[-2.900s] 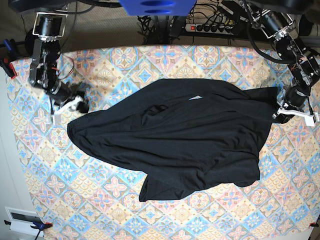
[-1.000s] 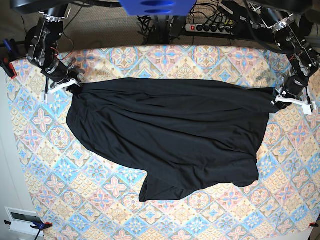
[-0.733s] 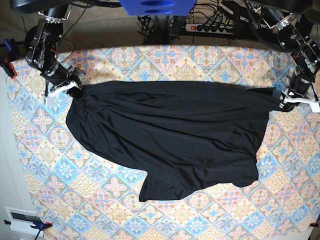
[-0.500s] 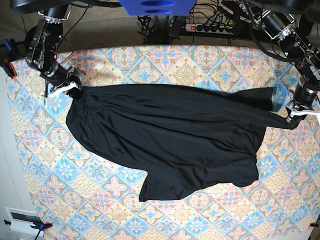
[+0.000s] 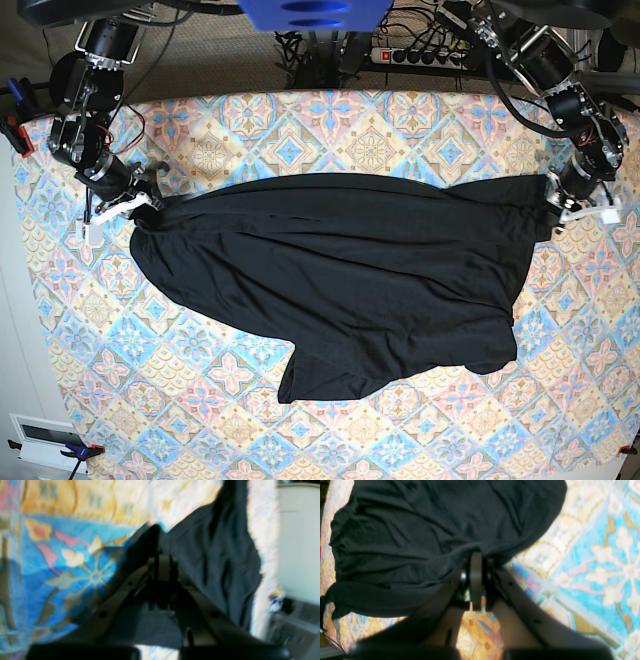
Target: Layout the t-shirt on the table in an organized manner, then fold the t-shirt properly
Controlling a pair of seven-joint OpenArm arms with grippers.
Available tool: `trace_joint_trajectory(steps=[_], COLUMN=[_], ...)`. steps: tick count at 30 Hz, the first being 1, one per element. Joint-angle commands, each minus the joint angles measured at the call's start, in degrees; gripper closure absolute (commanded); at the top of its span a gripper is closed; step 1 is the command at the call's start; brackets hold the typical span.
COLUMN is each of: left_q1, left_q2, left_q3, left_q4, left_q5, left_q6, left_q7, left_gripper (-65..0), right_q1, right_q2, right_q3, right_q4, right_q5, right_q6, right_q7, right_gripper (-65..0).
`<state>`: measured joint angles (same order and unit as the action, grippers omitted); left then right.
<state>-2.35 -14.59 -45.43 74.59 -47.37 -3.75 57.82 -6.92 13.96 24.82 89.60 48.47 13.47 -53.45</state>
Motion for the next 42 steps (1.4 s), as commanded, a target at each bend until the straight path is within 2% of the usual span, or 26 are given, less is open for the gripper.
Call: trace_joint_trajectory(steps=[1,8,13,19,23,27,42], left_q1=[0.0,4.9,9.8,10.1,12.8,15.4,15.3], left_q2=[-1.4,-5.1,-7.6,-9.4,-9.5,-9.4,-5.5], left_q3=[1.6,9.9,10.4,10.4,10.2,10.4,10.6], left_q4=[1.0,3.1,7.7,7.7,8.0,7.8,5.8], left_q5=[-1.4,-2.2,-2.9,-3.2,-6.6,-8.8,-8.1], left_q6=[-0.5,-0.7,-0.7,-0.7,-0.7,-0.7,-0.3], left_q7=[-0.2,0.2,-0.2,0.2,0.2,0.2,-0.3], left_gripper=[0.0,0.0,-0.7,-13.5,-22.8,-28.3,-29.8], right_q1=[0.6,2.2,3.4,3.3,3.3,3.3,3.3], right_q2=[0.9,0.9,0.9,0.9,0.9,0.9,0.9], right_q3=[0.4,0.3,0.3,0.2,0.1,0.2,0.2], right_q4=[0.8,0.8,0.8,0.8,0.8,0.8,0.9], right_q5=[1.2,1.0,1.1,1.2,1.2,1.2,1.2], right_q6=[0.5,0.5,0.5,0.5,0.5,0.5,0.5], right_q7=[1.2,1.3,1.3,1.3,1.3,1.3,1.3], right_gripper=[0.0,0.0,0.0,0.0,0.0,0.0,0.0])
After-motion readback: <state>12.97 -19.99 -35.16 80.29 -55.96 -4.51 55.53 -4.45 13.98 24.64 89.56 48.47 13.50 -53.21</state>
